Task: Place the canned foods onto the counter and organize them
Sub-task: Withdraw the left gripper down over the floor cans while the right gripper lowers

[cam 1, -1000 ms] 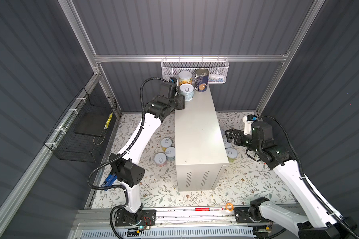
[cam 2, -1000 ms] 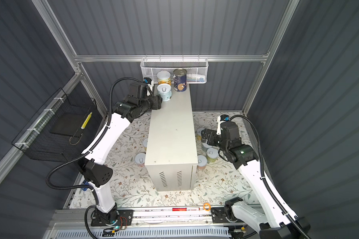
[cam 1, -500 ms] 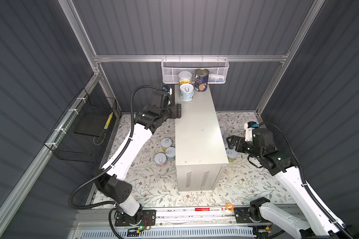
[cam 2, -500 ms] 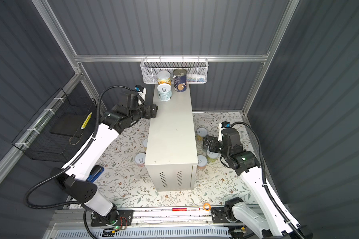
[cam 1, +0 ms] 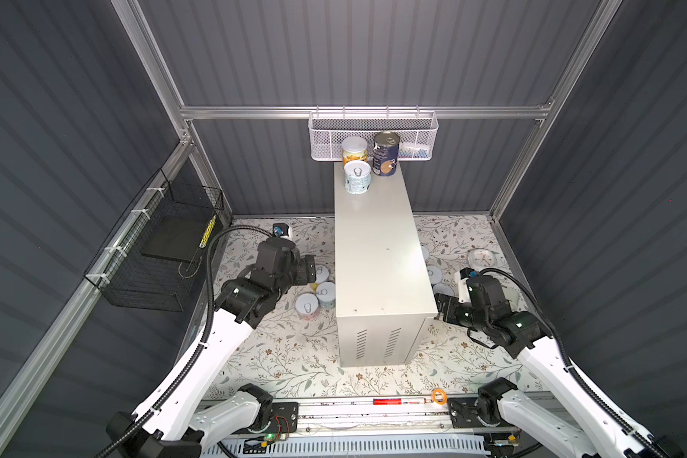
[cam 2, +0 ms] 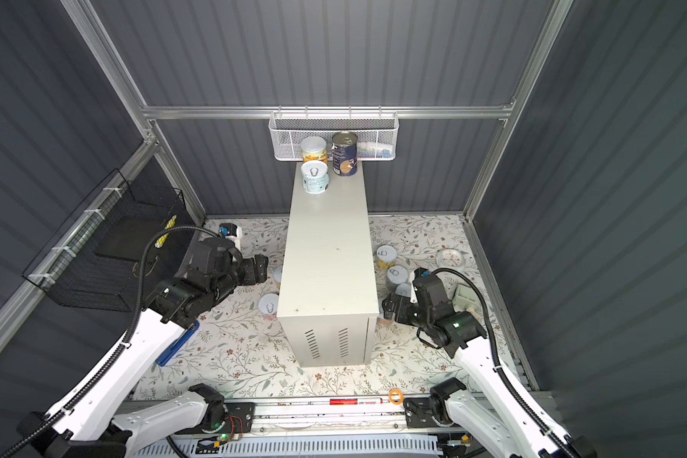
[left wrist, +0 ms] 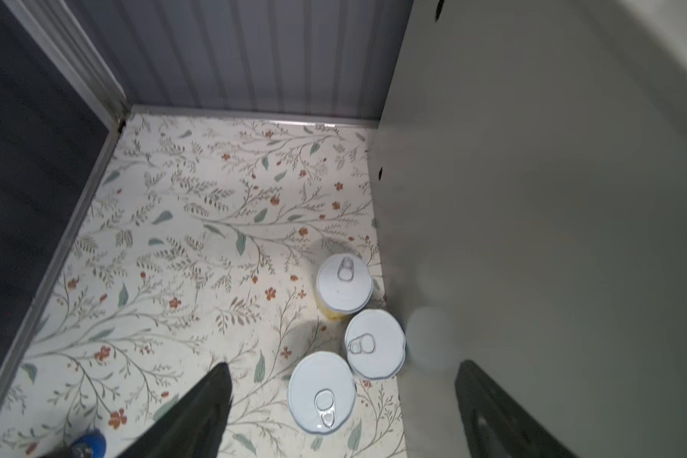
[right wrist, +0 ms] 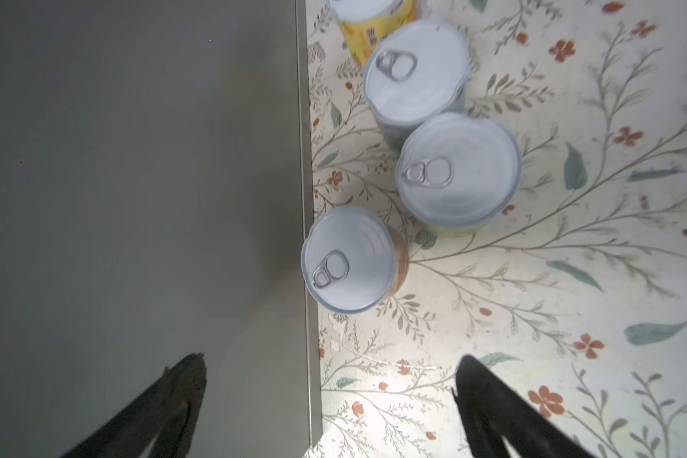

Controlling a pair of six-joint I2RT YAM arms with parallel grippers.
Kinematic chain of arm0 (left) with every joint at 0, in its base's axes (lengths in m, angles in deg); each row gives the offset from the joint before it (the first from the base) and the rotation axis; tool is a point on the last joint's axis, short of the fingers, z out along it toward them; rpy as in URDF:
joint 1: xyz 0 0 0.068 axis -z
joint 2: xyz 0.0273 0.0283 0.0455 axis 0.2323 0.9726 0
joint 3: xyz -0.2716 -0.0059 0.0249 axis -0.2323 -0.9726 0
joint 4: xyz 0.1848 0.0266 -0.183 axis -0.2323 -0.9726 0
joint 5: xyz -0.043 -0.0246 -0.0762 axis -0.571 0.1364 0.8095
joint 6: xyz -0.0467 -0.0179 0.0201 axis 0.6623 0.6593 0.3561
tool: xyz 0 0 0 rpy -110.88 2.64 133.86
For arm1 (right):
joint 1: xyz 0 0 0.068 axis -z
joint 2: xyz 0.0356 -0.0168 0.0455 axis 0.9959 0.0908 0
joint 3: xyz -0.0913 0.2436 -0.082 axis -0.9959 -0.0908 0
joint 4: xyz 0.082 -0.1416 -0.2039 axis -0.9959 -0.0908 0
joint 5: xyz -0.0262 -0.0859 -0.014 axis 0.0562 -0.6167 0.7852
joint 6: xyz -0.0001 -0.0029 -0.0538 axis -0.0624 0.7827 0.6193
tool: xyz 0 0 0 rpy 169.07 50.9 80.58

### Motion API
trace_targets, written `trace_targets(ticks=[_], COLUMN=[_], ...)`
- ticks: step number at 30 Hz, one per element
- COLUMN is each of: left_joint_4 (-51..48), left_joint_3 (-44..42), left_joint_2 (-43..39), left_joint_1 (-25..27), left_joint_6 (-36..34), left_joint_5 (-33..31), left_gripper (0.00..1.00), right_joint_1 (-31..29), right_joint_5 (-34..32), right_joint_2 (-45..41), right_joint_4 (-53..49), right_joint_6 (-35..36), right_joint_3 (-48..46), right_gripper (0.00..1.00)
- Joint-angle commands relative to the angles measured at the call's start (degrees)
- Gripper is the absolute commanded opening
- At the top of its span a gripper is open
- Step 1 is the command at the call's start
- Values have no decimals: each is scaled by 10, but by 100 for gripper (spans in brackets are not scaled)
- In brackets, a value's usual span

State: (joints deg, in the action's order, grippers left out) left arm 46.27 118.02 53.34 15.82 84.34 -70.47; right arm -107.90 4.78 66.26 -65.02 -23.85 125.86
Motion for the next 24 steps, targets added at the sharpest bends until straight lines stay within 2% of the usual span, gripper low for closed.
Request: trace_targets(ticks=[1,10,16,24], left_joint_4=[18,28,82,122], left_joint_3=[-51,-137,-184,-194], left_joint_2=[-33,-65,-86,-79], left_joint_1=[-3,-3,-3,-3], left_joint_6=[53,66,89,96], left_joint_5=[8,10,36,54], left_gripper=[89,88,88,88], right_joint_1=[-9,-21,-32,-38], right_joint_5=[-9,-8,-22,-39], right_joint_2=[3,44,94,156], right_joint_4=[27,78,104,128], right_joint_6=[-31,-42,-47,-68], right_joint_3=[-25,-46,-40,-24], right_gripper=[99,98,98,95])
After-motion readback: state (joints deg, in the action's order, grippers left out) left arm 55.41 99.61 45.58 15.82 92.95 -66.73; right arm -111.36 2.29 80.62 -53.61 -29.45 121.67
